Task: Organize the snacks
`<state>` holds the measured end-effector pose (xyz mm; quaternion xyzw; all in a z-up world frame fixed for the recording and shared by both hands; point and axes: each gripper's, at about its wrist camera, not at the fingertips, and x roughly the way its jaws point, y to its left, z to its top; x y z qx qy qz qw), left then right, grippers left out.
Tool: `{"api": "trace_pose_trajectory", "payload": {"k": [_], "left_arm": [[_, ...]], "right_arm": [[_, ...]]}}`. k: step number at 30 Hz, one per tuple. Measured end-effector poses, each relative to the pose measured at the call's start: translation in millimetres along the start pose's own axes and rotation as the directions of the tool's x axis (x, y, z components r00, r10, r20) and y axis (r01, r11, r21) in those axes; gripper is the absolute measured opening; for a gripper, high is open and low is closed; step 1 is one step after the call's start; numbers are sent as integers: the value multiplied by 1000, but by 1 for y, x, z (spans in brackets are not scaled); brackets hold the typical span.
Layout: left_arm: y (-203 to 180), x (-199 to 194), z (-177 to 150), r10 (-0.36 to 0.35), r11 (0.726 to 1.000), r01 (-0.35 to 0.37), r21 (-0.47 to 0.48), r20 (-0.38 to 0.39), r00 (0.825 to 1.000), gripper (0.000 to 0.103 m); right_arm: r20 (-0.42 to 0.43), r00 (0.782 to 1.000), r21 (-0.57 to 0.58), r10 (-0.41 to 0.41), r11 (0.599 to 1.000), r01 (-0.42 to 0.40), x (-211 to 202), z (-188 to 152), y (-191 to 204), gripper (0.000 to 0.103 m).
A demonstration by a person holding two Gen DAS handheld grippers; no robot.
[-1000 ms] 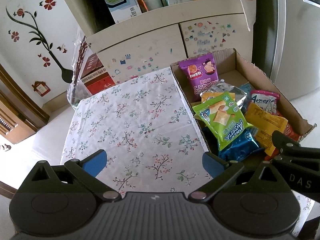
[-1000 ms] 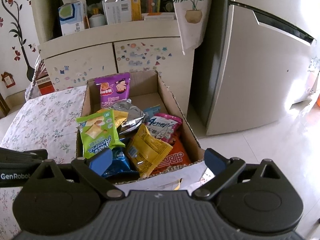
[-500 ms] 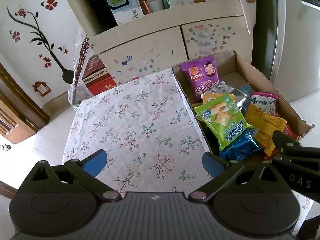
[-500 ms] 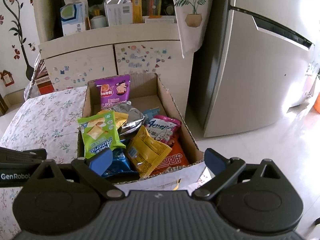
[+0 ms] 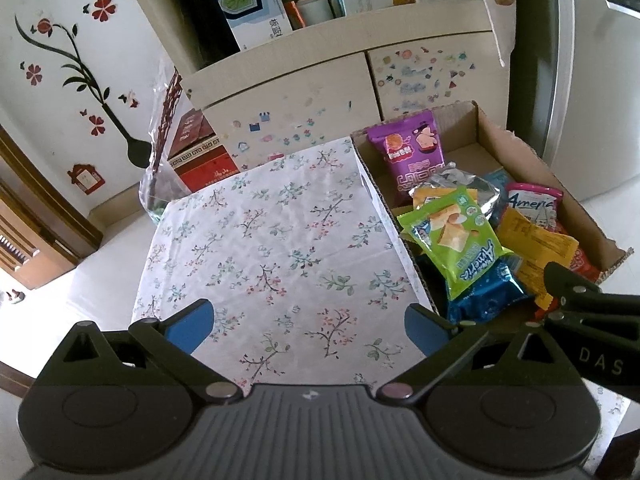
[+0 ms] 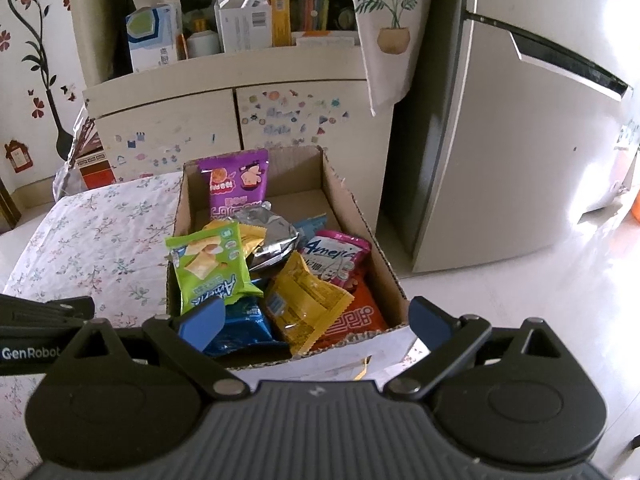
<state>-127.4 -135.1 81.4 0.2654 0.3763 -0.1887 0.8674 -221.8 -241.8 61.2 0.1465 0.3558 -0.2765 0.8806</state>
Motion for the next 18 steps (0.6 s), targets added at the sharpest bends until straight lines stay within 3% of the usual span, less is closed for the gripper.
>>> {"api": "trace_pose_trajectory", "payload": {"k": [18], "left_arm": [[-1,18,14,9,998,-8,70,-18,1000,103]], "right_arm": [[-73,997,77,-4,997,10,19,7,3,98]]}}
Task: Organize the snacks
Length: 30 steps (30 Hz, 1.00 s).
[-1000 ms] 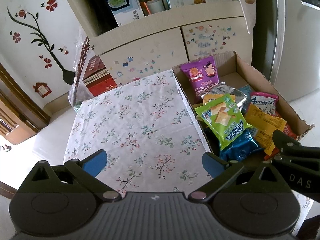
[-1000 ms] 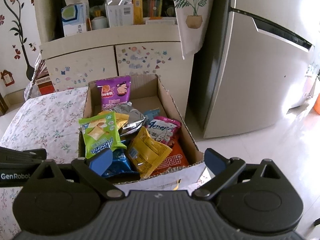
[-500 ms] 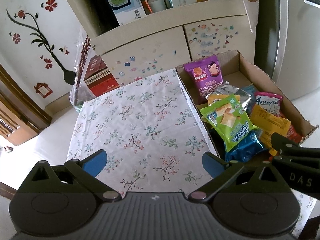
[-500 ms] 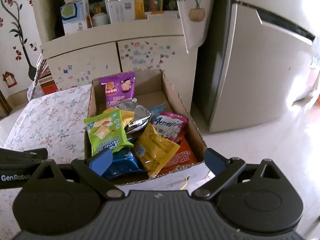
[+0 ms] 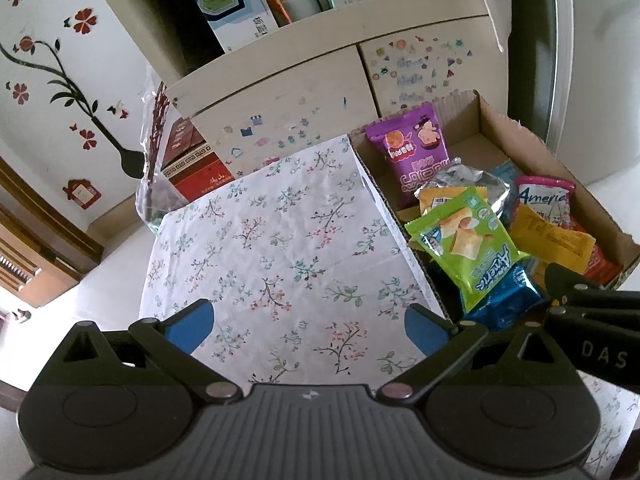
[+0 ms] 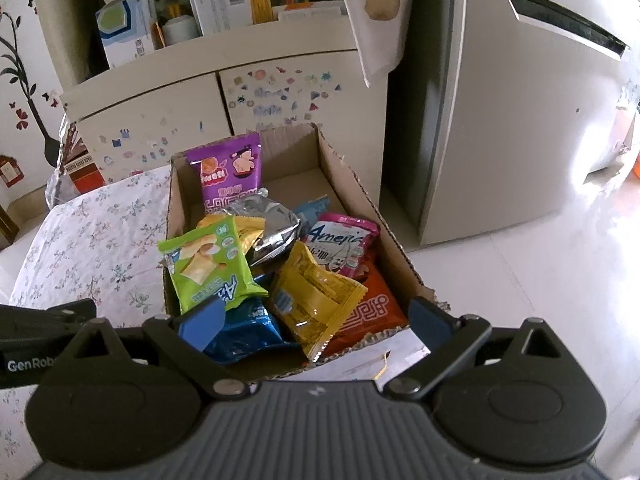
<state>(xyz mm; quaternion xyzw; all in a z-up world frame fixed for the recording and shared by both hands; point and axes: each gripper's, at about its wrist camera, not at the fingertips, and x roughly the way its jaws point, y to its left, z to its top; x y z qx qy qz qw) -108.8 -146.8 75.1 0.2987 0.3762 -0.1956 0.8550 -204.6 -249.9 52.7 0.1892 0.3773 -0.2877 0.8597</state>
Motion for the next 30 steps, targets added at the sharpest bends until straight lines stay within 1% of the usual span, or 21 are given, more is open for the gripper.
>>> {"api": "trace_pose_trajectory", "payload": {"k": [12,20,25,30], "left_arm": [[-3,10,8,14,998,-12,62,-18,1000,103],[-4,22,8,1,996,2,85,-41,999,103],[0,30,5,-18,997,23,75,-67,998,103],[9,41,0,-53,998,57,36,-101,994,103]], "right_arm": [[-33,999,3,-32,999,32,9,4,8,98],[-62,997,0,-55,998,55,18,4,11,98],[-68,996,-12,-63,998,62,21,4,15,98],[-70,995,-40,-75,997,72,24,3,25,98]]}}
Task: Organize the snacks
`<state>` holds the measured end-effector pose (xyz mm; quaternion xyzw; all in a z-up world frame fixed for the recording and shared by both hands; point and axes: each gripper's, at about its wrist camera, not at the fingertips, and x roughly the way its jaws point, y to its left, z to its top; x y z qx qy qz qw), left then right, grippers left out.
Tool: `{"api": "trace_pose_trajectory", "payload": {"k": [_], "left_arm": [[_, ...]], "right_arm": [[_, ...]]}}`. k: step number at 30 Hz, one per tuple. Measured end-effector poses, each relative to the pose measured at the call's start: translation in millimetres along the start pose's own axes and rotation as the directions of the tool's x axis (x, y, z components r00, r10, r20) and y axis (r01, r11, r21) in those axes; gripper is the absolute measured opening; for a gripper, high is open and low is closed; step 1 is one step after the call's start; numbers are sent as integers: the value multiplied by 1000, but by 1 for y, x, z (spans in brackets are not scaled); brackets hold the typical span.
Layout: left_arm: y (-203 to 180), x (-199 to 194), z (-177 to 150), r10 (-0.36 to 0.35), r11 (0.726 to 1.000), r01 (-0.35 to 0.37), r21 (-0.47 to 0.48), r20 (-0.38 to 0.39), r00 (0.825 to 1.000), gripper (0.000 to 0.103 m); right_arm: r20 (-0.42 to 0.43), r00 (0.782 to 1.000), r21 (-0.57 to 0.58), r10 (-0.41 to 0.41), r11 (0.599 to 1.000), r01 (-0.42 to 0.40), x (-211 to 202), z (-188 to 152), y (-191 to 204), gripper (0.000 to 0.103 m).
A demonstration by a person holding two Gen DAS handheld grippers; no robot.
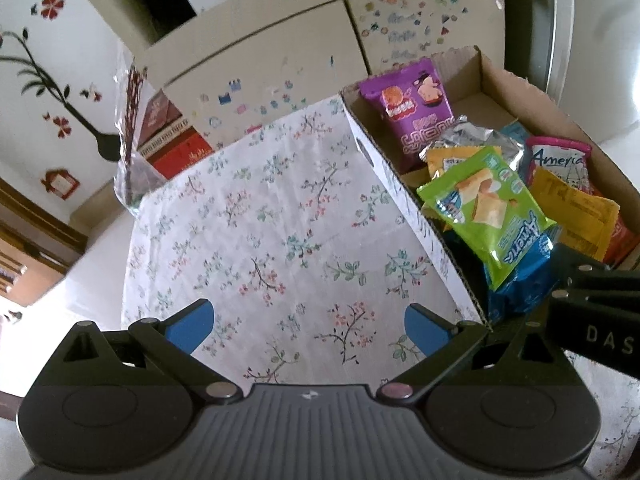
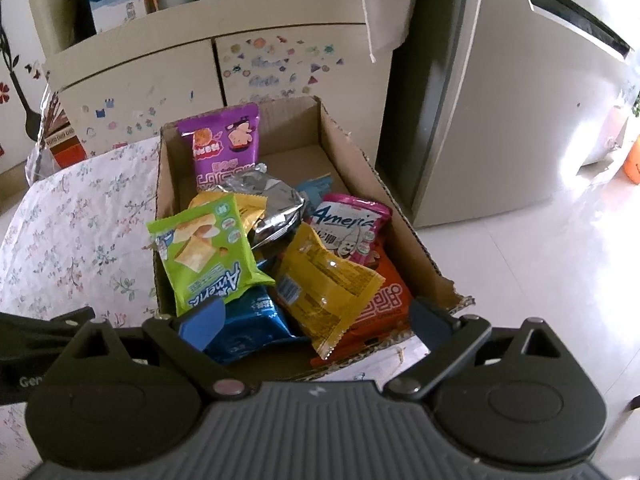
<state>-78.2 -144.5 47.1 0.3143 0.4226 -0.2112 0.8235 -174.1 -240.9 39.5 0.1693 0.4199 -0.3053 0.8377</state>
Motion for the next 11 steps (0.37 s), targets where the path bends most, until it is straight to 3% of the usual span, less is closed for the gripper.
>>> {"api": "trace_pose_trajectory", "payload": {"k": [11], "left_arm": [[18,7,-17,4,999,-4,-35,-25,1000,103]], "right_arm": [[6,1000,-68,-1,998,1,-1,-8,26,98]]}}
